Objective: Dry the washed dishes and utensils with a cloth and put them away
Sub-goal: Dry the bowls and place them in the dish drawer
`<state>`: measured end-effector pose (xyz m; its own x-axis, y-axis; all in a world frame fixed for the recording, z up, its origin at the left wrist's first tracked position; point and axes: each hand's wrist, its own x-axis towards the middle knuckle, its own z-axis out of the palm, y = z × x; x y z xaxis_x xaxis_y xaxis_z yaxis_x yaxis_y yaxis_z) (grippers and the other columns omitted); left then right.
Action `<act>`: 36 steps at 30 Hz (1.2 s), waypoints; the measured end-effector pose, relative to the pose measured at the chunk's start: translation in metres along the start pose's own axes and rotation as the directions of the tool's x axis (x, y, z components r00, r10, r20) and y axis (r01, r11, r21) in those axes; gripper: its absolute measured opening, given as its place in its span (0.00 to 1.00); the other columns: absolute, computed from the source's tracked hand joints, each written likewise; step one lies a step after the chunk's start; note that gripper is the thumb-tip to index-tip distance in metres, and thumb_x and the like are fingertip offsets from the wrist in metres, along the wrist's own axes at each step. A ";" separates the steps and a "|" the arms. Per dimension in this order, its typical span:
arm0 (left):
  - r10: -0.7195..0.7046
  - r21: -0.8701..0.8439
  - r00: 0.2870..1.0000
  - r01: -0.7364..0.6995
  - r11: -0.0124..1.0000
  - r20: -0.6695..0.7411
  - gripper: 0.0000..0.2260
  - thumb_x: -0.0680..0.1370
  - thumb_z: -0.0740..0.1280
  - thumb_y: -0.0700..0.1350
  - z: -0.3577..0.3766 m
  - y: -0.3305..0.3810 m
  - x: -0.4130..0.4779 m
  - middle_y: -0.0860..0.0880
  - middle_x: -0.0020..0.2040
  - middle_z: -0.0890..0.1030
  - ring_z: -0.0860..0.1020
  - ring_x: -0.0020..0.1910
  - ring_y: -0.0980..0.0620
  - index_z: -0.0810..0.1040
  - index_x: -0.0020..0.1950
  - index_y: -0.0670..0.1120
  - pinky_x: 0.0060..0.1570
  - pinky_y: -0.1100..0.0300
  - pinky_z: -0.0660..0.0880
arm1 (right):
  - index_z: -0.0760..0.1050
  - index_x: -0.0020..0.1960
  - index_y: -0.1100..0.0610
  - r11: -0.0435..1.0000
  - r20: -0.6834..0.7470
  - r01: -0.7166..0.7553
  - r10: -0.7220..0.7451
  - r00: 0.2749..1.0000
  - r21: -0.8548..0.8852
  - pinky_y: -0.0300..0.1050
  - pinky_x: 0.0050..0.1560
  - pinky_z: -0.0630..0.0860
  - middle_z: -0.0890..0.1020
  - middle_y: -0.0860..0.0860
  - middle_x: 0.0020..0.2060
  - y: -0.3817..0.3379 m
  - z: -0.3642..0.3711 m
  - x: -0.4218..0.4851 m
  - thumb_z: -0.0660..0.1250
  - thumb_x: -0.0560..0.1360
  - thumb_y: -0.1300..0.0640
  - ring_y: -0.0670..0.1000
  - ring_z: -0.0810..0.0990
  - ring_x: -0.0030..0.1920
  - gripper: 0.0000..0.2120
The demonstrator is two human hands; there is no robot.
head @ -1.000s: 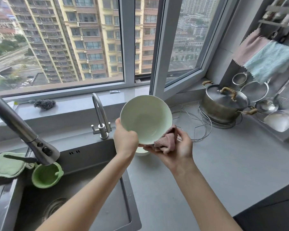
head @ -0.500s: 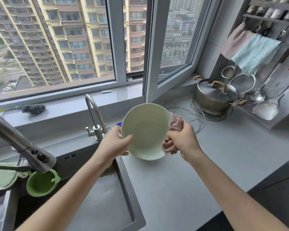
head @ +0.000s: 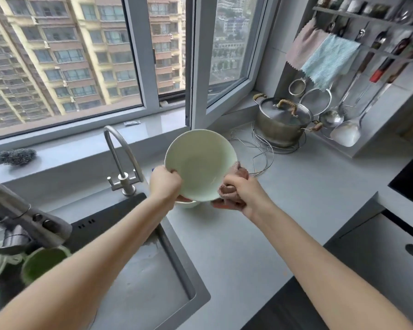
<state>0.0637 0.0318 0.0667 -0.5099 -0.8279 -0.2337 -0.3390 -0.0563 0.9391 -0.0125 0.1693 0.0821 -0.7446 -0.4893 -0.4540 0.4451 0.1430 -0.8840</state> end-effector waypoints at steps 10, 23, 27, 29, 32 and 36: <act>-0.127 0.052 0.981 0.121 0.991 0.148 0.12 0.76 0.55 0.34 0.037 -0.042 -0.037 0.45 0.46 0.76 0.78 0.39 0.39 0.75 0.52 0.44 0.31 0.45 0.80 | 0.72 0.46 0.55 0.998 -0.395 0.052 -0.032 0.918 0.042 0.46 0.27 0.78 0.77 0.52 0.23 0.057 -0.025 -0.062 0.61 0.71 0.68 0.56 0.78 0.22 0.10; 0.015 0.600 0.798 -0.465 0.651 0.602 0.10 0.75 0.51 0.35 0.120 0.009 -0.144 0.42 0.33 0.81 0.80 0.24 0.47 0.70 0.41 0.44 0.23 0.64 0.75 | 0.47 0.78 0.54 -0.404 0.299 0.152 -0.330 0.896 -0.902 0.59 0.74 0.35 0.54 0.57 0.77 0.082 -0.154 -0.090 0.58 0.73 0.40 0.59 0.46 0.77 0.40; -0.072 0.628 0.744 -0.503 0.594 0.664 0.11 0.76 0.52 0.37 0.164 0.021 -0.197 0.41 0.33 0.82 0.75 0.16 0.50 0.73 0.46 0.42 0.17 0.68 0.67 | 0.49 0.78 0.47 0.232 0.303 0.326 -0.130 0.944 -0.917 0.51 0.76 0.45 0.54 0.52 0.77 0.082 -0.209 -0.135 0.50 0.76 0.35 0.49 0.44 0.77 0.34; -0.149 0.643 0.707 -0.509 0.572 0.692 0.11 0.76 0.53 0.39 0.183 0.020 -0.227 0.42 0.33 0.82 0.76 0.18 0.47 0.75 0.46 0.41 0.22 0.66 0.71 | 0.61 0.72 0.41 0.395 0.339 0.307 0.011 0.941 -0.866 0.47 0.71 0.61 0.76 0.52 0.64 0.075 -0.238 -0.179 0.50 0.80 0.39 0.45 0.67 0.69 0.22; -0.174 0.632 0.655 -0.568 0.527 0.735 0.08 0.76 0.55 0.41 0.216 0.013 -0.271 0.46 0.30 0.81 0.74 0.21 0.48 0.74 0.45 0.44 0.23 0.67 0.68 | 0.69 0.43 0.36 0.432 0.373 0.300 0.091 0.923 -0.850 0.47 0.54 0.74 0.80 0.42 0.32 0.069 -0.286 -0.242 0.55 0.80 0.43 0.39 0.76 0.34 0.08; -0.193 0.568 0.584 -0.571 0.592 0.788 0.09 0.74 0.54 0.39 0.270 -0.001 -0.332 0.48 0.24 0.81 0.73 0.16 0.58 0.73 0.41 0.46 0.26 0.65 0.69 | 0.74 0.58 0.39 0.045 0.304 0.306 -0.052 0.951 -0.951 0.45 0.58 0.69 0.79 0.40 0.45 0.092 -0.370 -0.308 0.63 0.74 0.49 0.42 0.77 0.48 0.14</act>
<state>0.0197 0.4572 0.0750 -0.8557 -0.0330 -0.5164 -0.3588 0.7569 0.5462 0.0742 0.6514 0.0993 -0.5803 -0.7345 -0.3517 -0.6812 0.6745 -0.2846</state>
